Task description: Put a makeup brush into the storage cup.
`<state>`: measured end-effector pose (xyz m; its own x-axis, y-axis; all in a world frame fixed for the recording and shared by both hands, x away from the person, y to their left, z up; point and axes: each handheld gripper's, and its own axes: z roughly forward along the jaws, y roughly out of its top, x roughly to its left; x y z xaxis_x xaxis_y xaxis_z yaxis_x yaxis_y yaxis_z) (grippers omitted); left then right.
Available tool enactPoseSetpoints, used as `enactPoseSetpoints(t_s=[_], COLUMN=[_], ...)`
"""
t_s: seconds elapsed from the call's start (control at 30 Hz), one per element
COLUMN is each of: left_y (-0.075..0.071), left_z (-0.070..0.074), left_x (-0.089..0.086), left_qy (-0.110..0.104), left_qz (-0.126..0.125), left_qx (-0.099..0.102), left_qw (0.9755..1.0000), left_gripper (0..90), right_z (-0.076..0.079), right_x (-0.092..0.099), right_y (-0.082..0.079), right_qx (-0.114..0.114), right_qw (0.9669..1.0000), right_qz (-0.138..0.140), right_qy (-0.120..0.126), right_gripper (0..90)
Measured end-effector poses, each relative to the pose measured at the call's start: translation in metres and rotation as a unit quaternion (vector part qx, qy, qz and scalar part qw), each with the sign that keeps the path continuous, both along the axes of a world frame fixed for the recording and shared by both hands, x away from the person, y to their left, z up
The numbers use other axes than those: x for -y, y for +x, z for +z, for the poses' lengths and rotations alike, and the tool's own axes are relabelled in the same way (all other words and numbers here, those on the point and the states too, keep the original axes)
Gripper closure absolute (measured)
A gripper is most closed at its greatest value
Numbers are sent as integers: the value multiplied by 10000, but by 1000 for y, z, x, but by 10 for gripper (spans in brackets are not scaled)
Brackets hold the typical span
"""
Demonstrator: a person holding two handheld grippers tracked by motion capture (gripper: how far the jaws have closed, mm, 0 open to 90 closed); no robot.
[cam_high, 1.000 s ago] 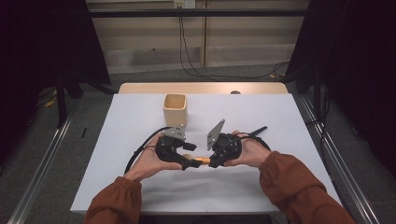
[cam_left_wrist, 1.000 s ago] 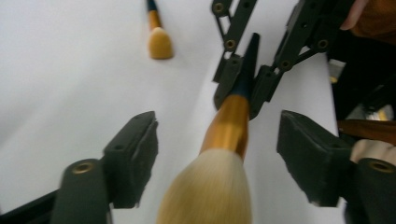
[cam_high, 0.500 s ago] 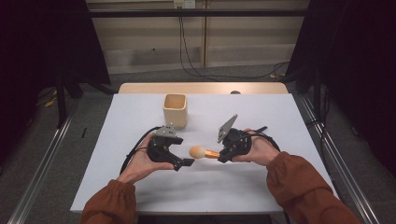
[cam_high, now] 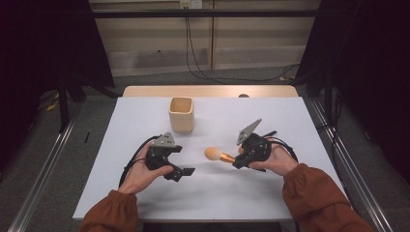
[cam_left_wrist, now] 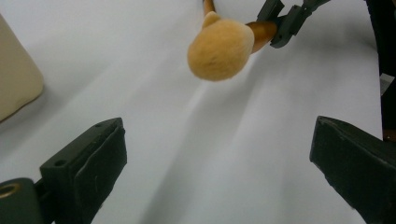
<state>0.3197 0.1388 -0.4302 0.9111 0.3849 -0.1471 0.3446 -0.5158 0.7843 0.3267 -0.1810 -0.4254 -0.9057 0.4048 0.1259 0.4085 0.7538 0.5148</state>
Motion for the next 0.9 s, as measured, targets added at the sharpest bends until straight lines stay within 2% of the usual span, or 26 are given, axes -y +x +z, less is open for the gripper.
enactPoseSetpoints(t_s=[0.07, 0.17, 0.23, 0.3, 0.47, 0.57, 0.63, 0.73, 0.83, 0.9], left_y=[-2, -5, -7, -8, -12, -14, -17, -22, -25, -25], left_z=[0, -3, -5, -6, -4, -6, -7, -7, -6, -7], left_x=[-2, -4, -6, -7, -9, -10, -9, -9, -10, -11], left_qy=[-34, -92, -44, -75, -208, -173, -247, -268, -286, -288], left_qz=[18, 214, 256, 287, 339, 380, 411, 470, 515, 489], left_qx=[-3, 46, 251, 194, 273, 240, 139, 289, 342, 299], left_qw=[10000, 9997, 9993, 9994, 9988, 9988, 9988, 9981, 9977, 9979], left_gripper=[39, 41, 55, 55, 49, 49, 50, 53, 52, 54], right_z=[-1, -4, -6, -7, -11, -13, -16, -19, -20, -19], right_x=[2, 2, 1, 1, 3, 3, 3, 3, 4, 4], right_y=[-2, -3, -4, -6, -8, -8, -9, -10, -11, -13], right_qx=[-10, -77, -80, -67, -70, -74, -39, -9, 88, 238], right_qw=[9999, 9998, 9997, 9995, 9985, 9978, 9969, 9949, 9928, 9913], right_qz=[-44, -111, -154, -211, -344, -443, -518, -582, -610, -672], right_qy=[99, 168, 160, 217, 428, 483, 592, 829, 1027, 1105], right_gripper=[751, 751, 751, 751, 751, 751, 751, 751, 751, 751])
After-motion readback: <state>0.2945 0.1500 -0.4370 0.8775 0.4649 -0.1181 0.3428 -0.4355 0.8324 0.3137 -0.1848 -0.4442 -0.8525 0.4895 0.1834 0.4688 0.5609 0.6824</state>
